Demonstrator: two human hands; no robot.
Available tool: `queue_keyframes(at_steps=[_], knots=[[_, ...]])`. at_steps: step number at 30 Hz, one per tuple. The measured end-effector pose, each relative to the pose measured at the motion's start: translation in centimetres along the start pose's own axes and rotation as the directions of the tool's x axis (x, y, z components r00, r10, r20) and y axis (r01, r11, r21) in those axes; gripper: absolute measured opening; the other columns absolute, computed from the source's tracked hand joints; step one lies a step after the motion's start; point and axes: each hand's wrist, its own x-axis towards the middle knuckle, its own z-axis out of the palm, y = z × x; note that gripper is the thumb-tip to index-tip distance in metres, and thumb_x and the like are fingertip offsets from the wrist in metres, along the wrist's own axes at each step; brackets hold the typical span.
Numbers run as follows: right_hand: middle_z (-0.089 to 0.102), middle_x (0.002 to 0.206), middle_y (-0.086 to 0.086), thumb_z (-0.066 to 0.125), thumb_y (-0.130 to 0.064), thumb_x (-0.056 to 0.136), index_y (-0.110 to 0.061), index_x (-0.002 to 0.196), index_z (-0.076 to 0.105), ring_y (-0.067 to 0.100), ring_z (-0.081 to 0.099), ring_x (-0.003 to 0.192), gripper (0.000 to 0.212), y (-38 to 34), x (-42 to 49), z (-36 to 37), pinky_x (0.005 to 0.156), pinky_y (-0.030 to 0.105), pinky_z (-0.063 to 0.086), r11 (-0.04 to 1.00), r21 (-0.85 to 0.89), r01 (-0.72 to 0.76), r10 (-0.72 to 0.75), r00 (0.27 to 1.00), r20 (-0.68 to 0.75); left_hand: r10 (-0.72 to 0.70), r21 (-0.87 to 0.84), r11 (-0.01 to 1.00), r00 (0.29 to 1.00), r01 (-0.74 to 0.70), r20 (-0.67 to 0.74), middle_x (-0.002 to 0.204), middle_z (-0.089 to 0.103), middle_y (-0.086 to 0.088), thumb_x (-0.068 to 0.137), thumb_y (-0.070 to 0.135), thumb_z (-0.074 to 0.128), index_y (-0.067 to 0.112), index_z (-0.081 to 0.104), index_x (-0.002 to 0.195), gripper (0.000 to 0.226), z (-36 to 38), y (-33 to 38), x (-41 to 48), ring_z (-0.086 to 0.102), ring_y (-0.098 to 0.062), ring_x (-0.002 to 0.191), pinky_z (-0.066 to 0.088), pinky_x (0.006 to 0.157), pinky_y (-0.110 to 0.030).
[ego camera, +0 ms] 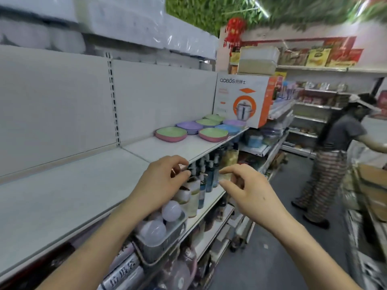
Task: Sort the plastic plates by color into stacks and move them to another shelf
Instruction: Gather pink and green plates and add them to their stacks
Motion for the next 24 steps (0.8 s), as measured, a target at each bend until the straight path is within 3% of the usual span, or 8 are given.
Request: queue_keyframes(at_steps=[4,14,17,21,24], knots=[[0.059,0.094,-0.010,0.061,-0.040,0.098,-0.034,0.118,0.067,0.004,0.054,0.083,0.022,5.0,7.5,-1.1,0.075,0.023,0.046,0.999,-0.034,0.006,-0.007,0.999,-0.033,-0.016,-0.009,1.000,0.999,0.015,-0.030,0.098,0.064,0.015,0.094,0.041,0.066,0.037,0.068,0.118,0.024,3.6,0.0,7.7,0.062,-0.003,0.088,0.053,0.088,-0.036],[0.059,0.096,-0.011,0.062,-0.040,0.096,-0.039,0.112,0.067,0.003,0.055,0.086,0.016,16.1,19.6,-1.5,0.073,0.020,0.043,1.000,-0.024,0.012,-0.012,1.000,-0.002,-0.065,0.063,0.996,0.996,0.068,-0.058,0.097,0.062,0.015,0.095,0.039,0.065,0.035,0.069,0.116,0.022,10.7,-0.9,20.2,0.059,-0.001,0.086,0.051,0.087,-0.033],[0.059,0.093,-0.011,0.063,-0.038,0.096,-0.039,0.111,0.067,0.003,0.055,0.086,0.016,18.8,24.0,-0.8,0.072,0.019,0.042,0.999,-0.001,0.054,-0.054,0.998,0.010,-0.098,0.097,0.990,0.991,0.107,-0.095,0.096,0.062,0.016,0.095,0.040,0.065,0.035,0.068,0.117,0.022,12.1,-1.8,22.9,0.059,-0.001,0.087,0.049,0.085,-0.030],[0.061,0.092,-0.010,0.062,-0.040,0.095,-0.034,0.113,0.068,0.006,0.058,0.083,0.019,22.2,30.1,0.7,0.076,0.029,0.048,0.990,0.061,0.128,-0.131,0.989,0.061,-0.171,0.151,0.969,0.971,0.197,-0.166,0.096,0.061,0.018,0.096,0.040,0.064,0.037,0.067,0.116,0.021,13.5,-2.9,25.7,0.059,0.000,0.089,0.047,0.082,-0.027],[0.061,0.089,-0.009,0.062,-0.041,0.096,-0.034,0.113,0.068,0.006,0.058,0.080,0.020,24.7,34.5,1.7,0.070,0.027,0.044,0.976,0.086,0.200,-0.211,0.969,0.131,-0.230,0.167,0.947,0.941,0.275,-0.247,0.098,0.063,0.017,0.095,0.039,0.065,0.037,0.067,0.117,0.022,14.5,-3.3,27.3,0.059,0.000,0.090,0.047,0.081,-0.026]])
